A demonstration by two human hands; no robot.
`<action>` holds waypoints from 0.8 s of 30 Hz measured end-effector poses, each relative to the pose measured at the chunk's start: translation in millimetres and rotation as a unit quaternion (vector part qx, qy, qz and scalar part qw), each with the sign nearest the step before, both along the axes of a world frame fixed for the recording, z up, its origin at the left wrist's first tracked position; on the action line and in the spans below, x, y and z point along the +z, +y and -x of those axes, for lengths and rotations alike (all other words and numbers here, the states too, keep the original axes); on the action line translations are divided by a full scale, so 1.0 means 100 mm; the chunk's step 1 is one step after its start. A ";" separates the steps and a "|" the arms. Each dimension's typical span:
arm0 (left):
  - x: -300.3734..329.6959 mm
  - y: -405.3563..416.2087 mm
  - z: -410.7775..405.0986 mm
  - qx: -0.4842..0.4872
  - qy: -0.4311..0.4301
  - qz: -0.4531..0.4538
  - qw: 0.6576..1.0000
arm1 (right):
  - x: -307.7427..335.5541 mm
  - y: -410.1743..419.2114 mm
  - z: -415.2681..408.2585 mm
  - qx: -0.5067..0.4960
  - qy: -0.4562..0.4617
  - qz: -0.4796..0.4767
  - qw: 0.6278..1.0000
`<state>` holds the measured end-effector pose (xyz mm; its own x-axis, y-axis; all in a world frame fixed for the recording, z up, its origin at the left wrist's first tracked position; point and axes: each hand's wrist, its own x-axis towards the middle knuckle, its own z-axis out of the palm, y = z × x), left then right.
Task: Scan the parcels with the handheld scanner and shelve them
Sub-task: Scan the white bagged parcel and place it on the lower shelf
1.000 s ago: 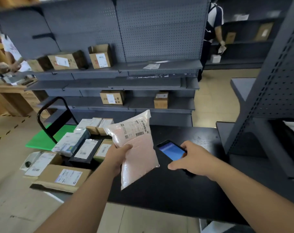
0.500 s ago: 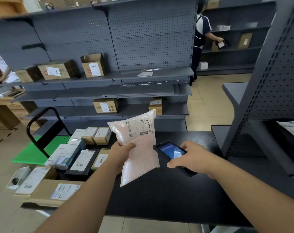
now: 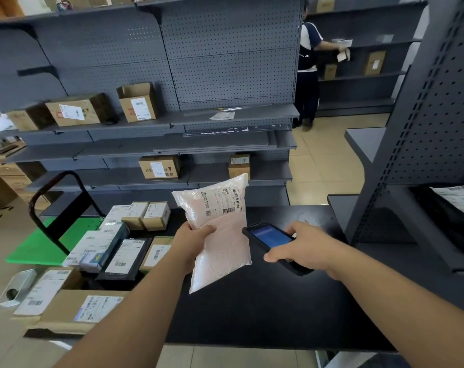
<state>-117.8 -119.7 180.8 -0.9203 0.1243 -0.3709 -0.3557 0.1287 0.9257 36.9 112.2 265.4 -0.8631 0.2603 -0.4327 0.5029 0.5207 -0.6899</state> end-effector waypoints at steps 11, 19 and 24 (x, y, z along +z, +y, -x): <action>-0.01 0.01 0.05 -0.005 -0.006 0.013 1.000 | 0.01 -0.03 0.02 -0.007 -0.018 -0.001 1.000; -0.05 0.00 0.06 -0.015 -0.005 0.001 1.000 | -0.08 -0.02 0.01 -0.041 -0.018 0.013 0.999; -0.07 0.04 0.04 -0.032 -0.015 0.003 0.999 | -0.12 -0.02 -0.05 -0.080 -0.013 0.014 0.997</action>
<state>-122.0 -115.6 173.8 -0.8989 0.1811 -0.3990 -0.3740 0.1574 0.9140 42.2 110.1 253.4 -0.8005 0.3808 -0.4628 0.5951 0.4137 -0.6889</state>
